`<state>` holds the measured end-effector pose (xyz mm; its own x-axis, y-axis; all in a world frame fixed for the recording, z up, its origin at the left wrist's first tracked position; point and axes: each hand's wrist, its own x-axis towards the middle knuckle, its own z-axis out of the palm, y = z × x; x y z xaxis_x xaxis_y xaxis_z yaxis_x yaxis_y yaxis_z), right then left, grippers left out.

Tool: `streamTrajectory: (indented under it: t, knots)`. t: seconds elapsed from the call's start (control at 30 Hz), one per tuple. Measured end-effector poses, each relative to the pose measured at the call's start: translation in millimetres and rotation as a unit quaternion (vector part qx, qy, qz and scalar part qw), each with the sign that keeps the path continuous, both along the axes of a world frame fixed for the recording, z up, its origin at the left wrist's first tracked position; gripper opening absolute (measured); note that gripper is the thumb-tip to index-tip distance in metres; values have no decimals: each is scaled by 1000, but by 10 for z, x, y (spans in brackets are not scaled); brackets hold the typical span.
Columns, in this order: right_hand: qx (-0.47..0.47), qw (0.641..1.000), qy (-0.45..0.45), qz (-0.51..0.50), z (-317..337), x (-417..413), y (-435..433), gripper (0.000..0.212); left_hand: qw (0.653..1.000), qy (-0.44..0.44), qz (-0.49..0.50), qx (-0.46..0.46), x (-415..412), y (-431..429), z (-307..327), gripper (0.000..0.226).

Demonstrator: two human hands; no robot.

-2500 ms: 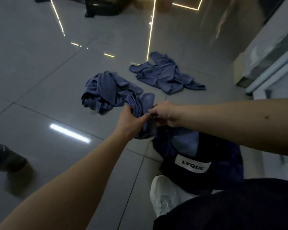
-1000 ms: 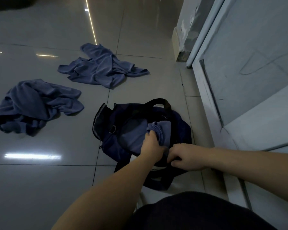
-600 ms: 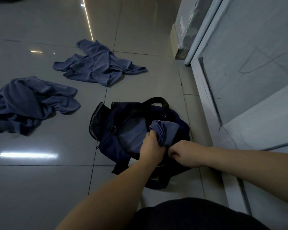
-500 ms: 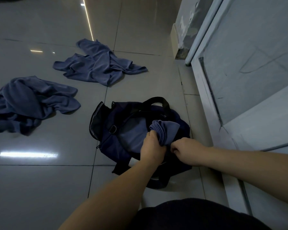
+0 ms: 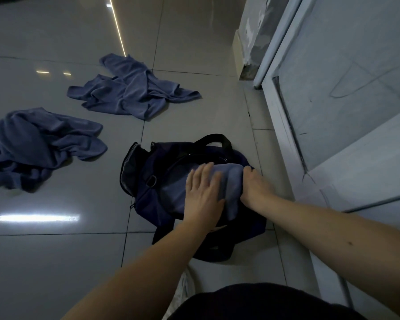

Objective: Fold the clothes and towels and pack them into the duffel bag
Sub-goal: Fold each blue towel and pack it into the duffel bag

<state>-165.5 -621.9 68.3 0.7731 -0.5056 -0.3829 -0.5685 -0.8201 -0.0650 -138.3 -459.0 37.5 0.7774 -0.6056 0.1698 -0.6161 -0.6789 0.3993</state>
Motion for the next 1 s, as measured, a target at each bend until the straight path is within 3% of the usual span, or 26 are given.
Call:
streamTrajectory:
  t: [0.07, 0.17, 0.27, 0.33, 0.43, 0.77, 1.0]
  knots:
    - [-33, 999, 21, 32, 13, 19, -74, 52, 993, -50, -101, 45, 46, -6, 1, 46]
    - [-29, 997, 58, 42, 32, 42, -165, 49, 978, -37, -195, 61, 89, -34, -36, 44]
    - [-3, 998, 53, 21, 7, 68, -224, 22, 971, 16, -238, 29, 97, -91, -78, 43]
    - [23, 999, 24, 4, -19, 66, -276, 5, 968, 76, -238, 28, 131, -96, -101, 45]
    - [69, 997, -33, -11, -27, 16, -369, 6, 961, 107, -245, 68, 205, -73, -140, 55]
    - [96, 973, -210, -21, 70, -203, -368, 7, 954, 65, -214, 202, 179, -291, -70, 64]
    - [103, 969, -222, 0, 4, -192, -347, 5, 967, 55, -147, 198, 125, -368, -160, 84]
